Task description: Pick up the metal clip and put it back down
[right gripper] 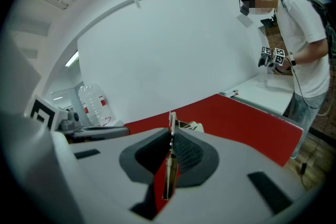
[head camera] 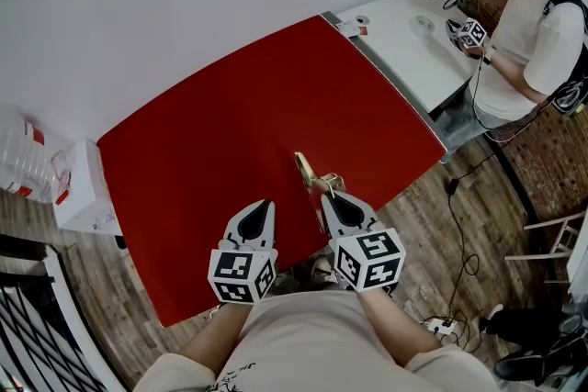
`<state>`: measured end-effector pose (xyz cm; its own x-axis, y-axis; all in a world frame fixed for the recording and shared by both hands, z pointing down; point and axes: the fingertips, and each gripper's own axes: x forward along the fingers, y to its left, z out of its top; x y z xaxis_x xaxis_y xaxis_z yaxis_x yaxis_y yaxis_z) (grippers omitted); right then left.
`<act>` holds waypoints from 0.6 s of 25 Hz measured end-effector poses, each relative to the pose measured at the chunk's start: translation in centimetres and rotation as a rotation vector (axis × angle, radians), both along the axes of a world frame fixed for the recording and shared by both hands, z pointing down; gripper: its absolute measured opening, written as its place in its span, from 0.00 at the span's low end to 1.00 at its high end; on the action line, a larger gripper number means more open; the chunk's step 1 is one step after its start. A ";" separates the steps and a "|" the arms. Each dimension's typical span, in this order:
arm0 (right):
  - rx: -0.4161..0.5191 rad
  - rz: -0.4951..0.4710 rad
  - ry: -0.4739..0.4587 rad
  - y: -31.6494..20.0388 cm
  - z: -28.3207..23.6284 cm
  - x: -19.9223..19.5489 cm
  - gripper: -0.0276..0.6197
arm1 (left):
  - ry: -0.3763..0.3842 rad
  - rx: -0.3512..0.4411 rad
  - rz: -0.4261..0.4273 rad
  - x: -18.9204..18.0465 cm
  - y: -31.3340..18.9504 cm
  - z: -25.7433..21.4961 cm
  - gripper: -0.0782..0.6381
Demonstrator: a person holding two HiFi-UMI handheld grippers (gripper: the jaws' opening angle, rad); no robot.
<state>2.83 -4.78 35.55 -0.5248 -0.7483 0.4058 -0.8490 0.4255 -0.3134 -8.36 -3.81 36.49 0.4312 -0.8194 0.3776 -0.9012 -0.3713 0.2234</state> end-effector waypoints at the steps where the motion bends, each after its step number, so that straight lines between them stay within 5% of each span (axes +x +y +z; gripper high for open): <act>1: -0.001 0.001 -0.001 0.0 0.0 0.0 0.08 | 0.000 -0.001 0.001 0.0 0.0 0.0 0.12; 15: -0.032 0.005 -0.007 -1.2 1.0 0.1 0.08 | 0.007 -0.029 -0.020 -0.5 -1.2 1.1 0.12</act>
